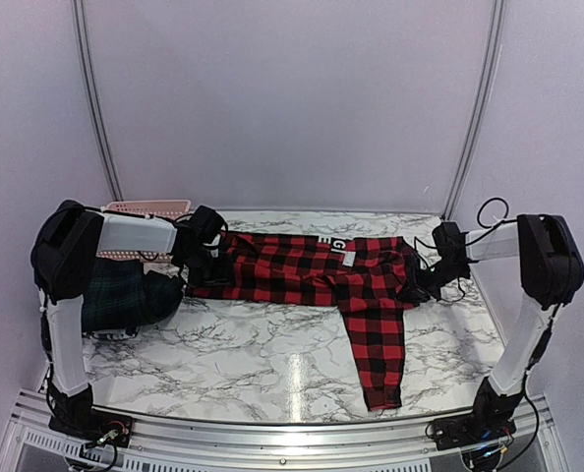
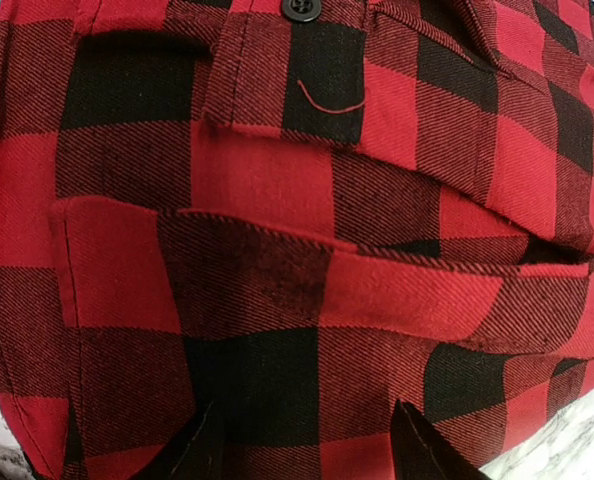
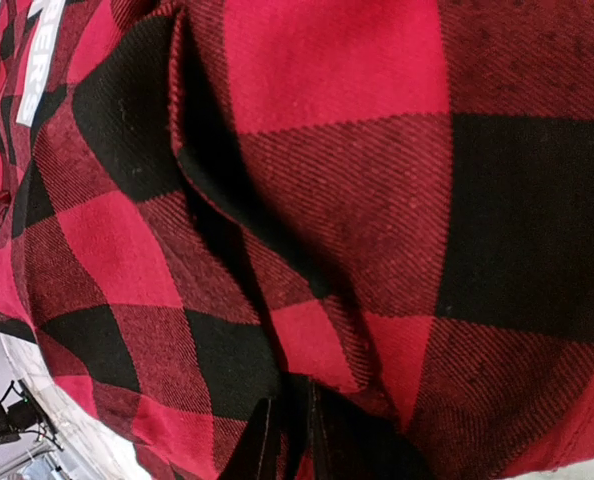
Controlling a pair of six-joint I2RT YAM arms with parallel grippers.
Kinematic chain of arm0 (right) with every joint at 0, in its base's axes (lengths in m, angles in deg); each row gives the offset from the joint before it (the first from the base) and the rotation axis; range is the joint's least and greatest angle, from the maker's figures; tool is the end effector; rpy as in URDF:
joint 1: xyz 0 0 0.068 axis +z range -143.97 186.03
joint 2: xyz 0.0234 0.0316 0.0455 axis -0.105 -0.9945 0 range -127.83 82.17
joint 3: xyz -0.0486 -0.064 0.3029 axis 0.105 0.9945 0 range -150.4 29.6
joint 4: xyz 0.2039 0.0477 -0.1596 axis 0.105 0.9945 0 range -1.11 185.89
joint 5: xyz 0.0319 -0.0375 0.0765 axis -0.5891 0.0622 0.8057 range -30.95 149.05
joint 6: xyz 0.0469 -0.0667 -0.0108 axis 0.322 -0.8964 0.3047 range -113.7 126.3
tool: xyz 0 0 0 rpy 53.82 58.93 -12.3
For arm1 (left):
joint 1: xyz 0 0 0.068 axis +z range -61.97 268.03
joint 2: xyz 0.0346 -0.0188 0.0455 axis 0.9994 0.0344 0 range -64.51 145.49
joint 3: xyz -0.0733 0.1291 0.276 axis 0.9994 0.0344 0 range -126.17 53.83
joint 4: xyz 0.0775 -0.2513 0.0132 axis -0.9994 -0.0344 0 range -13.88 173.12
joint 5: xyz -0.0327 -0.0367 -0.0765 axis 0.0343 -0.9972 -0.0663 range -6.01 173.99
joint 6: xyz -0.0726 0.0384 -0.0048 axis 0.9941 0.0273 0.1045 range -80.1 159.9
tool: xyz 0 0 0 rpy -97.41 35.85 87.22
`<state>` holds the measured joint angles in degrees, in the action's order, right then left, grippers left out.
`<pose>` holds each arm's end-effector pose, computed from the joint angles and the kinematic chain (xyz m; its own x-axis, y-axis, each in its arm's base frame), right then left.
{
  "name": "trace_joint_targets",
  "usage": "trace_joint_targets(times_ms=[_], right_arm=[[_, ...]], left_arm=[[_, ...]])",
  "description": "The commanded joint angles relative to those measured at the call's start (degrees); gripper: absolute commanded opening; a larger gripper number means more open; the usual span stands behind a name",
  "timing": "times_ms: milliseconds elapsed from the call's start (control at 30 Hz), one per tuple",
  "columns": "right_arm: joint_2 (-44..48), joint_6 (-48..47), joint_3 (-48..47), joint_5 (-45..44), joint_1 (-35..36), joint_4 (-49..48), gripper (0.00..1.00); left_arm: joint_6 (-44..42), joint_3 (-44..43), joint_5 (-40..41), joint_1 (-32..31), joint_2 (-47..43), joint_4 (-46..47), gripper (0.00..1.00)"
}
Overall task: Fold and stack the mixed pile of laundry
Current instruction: Move the rectangle-folded T-shirt to the center of the board, then smooth out the rectangle-folded T-shirt at the center of the board.
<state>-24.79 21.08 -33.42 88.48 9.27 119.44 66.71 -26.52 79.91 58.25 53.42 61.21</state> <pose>0.3626 0.0558 0.1464 -0.9762 0.1673 -0.1378 0.0709 0.8475 0.5261 0.4049 -0.2376 0.1553 -0.9049 -0.0005 -0.4255 0.1328 0.9497 -0.2836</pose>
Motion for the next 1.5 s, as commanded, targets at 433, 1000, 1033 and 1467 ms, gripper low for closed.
trace_joint_targets(times_ms=[433,1000,1033,1467], right_arm=[[23.93,-1.29,10.42,2.14,0.62,6.17,0.32],[7.76,-7.48,-5.85,0.15,4.45,8.79,0.27],[7.21,-7.29,-5.92,-0.37,4.82,8.56,0.27],[2.18,-6.28,-6.54,-7.22,6.05,8.50,0.32]], left_arm=[[-0.21,14.02,-1.06,-5.64,-12.18,-6.58,0.73],[-3.17,8.44,-1.49,-4.67,-7.93,-7.80,0.79],[-3.17,8.47,-1.39,-4.60,-7.75,-7.77,0.79],[-2.95,7.77,-1.36,-4.41,-6.42,-7.72,0.79]])
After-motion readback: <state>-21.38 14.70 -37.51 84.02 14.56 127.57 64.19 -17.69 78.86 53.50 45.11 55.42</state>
